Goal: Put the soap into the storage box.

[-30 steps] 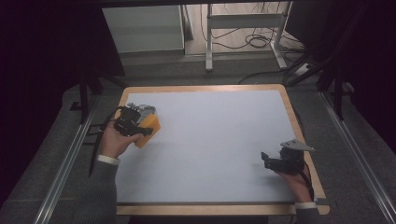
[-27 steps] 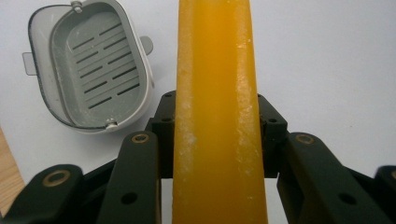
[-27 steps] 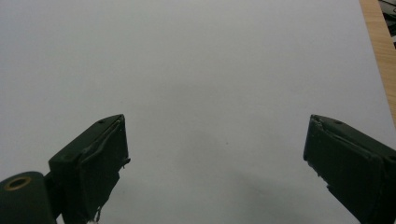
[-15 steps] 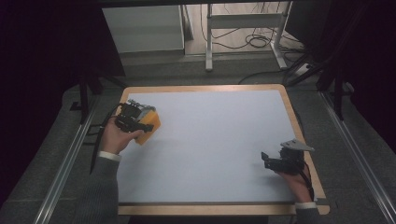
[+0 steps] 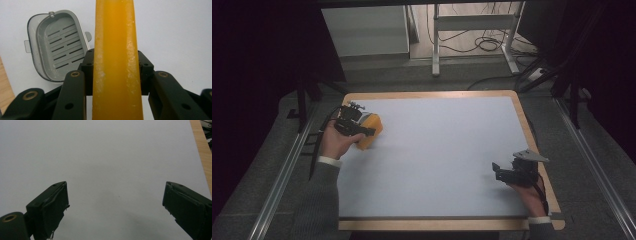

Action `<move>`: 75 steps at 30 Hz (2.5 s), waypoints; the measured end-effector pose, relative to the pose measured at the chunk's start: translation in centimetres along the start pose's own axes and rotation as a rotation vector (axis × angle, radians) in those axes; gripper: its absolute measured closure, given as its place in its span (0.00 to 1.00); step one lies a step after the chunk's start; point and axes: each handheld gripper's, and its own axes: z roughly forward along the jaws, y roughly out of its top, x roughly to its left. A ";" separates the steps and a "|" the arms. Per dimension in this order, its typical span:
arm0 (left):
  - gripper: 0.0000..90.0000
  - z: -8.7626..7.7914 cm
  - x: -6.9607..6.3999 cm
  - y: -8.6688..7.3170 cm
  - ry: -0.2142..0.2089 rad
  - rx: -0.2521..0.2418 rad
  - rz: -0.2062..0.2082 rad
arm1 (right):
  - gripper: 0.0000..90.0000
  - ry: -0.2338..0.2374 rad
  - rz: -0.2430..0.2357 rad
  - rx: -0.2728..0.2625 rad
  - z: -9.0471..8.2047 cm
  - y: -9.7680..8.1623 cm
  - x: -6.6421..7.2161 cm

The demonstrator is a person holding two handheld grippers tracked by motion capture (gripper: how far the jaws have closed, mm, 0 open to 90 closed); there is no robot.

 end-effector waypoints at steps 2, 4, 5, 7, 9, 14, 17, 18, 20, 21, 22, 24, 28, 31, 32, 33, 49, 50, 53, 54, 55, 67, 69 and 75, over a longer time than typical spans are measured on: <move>0.68 0.1 0.1 0.2 0.006 0.002 -0.001 | 0.07 -0.004 0.001 -0.001 0.0 0.0 0.0; 0.68 0.1 0.3 0.3 0.010 0.000 -0.002 | 0.07 -0.007 0.000 -0.003 0.0 0.0 0.0; 0.68 0.2 0.3 0.4 0.017 -0.005 -0.003 | 0.07 -0.007 0.001 -0.003 0.0 0.0 -0.1; 0.68 0.2 0.4 0.7 0.015 -0.002 -0.006 | 0.07 -0.009 0.001 -0.004 0.0 0.0 -0.1; 0.68 0.4 0.5 0.9 0.021 -0.001 -0.010 | 0.07 -0.009 -0.001 -0.006 -0.1 0.0 -0.1; 0.68 0.6 1.0 1.3 0.021 0.000 -0.024 | 0.07 -0.010 0.004 -0.006 -0.1 0.0 -0.1; 0.68 0.6 1.2 1.5 0.027 0.003 -0.029 | 0.07 -0.011 0.004 -0.005 0.0 0.0 -0.1; 0.68 0.7 1.5 1.7 0.029 0.002 -0.032 | 0.07 -0.012 0.003 -0.005 0.0 0.0 -0.1; 0.68 0.8 1.7 1.9 0.029 -0.005 -0.033 | 0.07 -0.011 0.002 -0.003 0.0 0.0 -0.1; 0.68 0.8 1.8 2.1 0.028 0.000 -0.035 | 0.07 -0.011 0.002 -0.003 0.0 0.0 -0.1; 0.68 0.9 1.9 2.3 0.030 0.004 -0.036 | 0.07 -0.010 0.001 -0.003 0.0 0.0 -0.1; 0.68 1.0 2.1 2.5 0.036 0.006 -0.039 | 0.07 -0.010 0.001 -0.004 -0.1 0.0 -0.1; 0.68 1.4 2.8 2.8 0.034 0.000 -0.067 | 0.07 -0.014 0.005 -0.007 -0.1 0.0 -0.2; 0.68 1.9 3.1 2.8 0.038 0.008 -0.076 | 0.07 -0.012 0.006 -0.006 -0.1 0.0 -0.3; 0.68 2.0 3.2 2.9 0.035 0.011 -0.078 | 0.07 -0.012 0.006 -0.007 -0.1 0.0 -0.3; 0.68 2.2 3.3 2.9 0.035 0.008 -0.084 | 0.07 -0.013 0.006 -0.007 -0.1 0.0 -0.3; 0.68 3.4 5.2 3.0 0.072 0.017 -0.148 | 0.07 -0.017 0.015 -0.009 -0.2 0.0 -0.5; 0.68 3.6 5.4 3.0 0.073 0.023 -0.151 | 0.07 -0.017 0.014 -0.010 -0.3 0.0 -0.5; 0.68 3.9 5.5 3.0 0.081 0.030 -0.154 | 0.07 -0.019 0.016 -0.011 -0.3 0.0 -0.5; 0.68 4.1 5.7 3.1 0.079 0.027 -0.161 | 0.07 -0.020 0.017 -0.010 -0.3 0.0 -0.5; 0.68 4.1 5.7 3.1 0.079 0.027 -0.161 | 0.07 -0.020 0.017 -0.010 -0.3 0.0 -0.5; 0.68 6.2 6.4 3.1 0.117 0.017 -0.202 | 0.07 -0.024 0.021 -0.010 -0.4 -0.1 -0.8; 0.68 6.7 6.5 2.8 0.117 0.023 -0.211 | 0.07 -0.024 0.022 -0.011 -0.4 -0.1 -0.9; 0.55 6.3 6.7 2.4 0.155 0.006 -0.216 | 0.07 -0.019 0.019 -0.004 -0.2 -0.1 -0.7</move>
